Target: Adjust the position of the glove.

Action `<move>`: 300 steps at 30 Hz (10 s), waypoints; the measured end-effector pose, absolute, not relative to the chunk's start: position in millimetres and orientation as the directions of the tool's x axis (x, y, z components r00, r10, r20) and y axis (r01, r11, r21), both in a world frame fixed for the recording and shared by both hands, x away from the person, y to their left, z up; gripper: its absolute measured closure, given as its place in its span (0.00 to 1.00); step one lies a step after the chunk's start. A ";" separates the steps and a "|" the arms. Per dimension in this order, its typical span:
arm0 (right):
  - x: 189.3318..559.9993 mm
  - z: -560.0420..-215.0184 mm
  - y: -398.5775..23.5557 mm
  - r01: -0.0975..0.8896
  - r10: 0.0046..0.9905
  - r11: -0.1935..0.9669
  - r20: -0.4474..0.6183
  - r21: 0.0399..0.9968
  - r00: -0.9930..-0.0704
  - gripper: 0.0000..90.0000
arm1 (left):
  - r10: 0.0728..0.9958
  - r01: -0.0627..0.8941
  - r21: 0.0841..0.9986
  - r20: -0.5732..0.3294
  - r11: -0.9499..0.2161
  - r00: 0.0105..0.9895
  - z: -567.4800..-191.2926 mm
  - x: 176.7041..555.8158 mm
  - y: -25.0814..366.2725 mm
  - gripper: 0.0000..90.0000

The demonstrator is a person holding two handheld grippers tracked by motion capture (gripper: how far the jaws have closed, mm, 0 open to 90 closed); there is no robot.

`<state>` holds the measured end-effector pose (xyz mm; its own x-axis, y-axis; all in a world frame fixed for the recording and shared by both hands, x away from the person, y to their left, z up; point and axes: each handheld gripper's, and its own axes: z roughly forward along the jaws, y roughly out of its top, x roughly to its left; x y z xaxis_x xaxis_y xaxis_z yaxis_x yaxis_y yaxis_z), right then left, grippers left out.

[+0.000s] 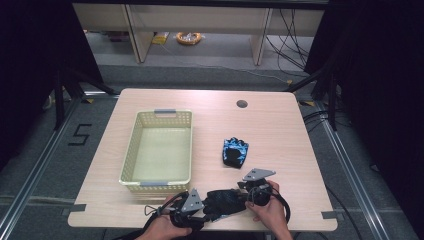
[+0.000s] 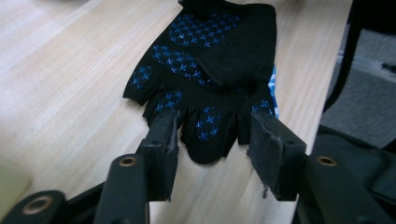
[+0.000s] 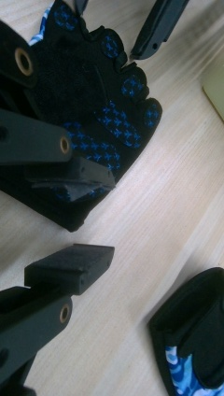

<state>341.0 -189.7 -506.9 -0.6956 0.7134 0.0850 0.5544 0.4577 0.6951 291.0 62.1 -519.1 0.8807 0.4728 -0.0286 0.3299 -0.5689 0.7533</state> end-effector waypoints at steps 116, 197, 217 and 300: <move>449.0 -505.0 -190.4 0.643 0.890 0.324 0.007 0.694 -0.457 0.98 | 0.530 0.407 0.741 -0.082 -0.534 0.844 -507.7 273.1 101.6 0.45; 320.3 -459.0 -201.1 0.450 0.477 0.447 0.220 0.773 -0.851 0.98 | 0.422 0.242 0.833 -0.012 -0.497 0.907 -482.9 296.4 83.1 0.59; 336.0 -463.7 -191.0 0.429 0.431 0.477 0.221 0.767 -0.875 0.99 | 0.406 0.232 0.806 0.011 -0.544 0.914 -489.8 292.4 73.1 0.84; 316.1 -480.1 -232.2 0.731 0.765 0.274 0.319 0.625 -0.559 0.68 | 0.491 0.407 0.756 -0.130 -0.513 0.861 -500.8 307.4 72.5 0.69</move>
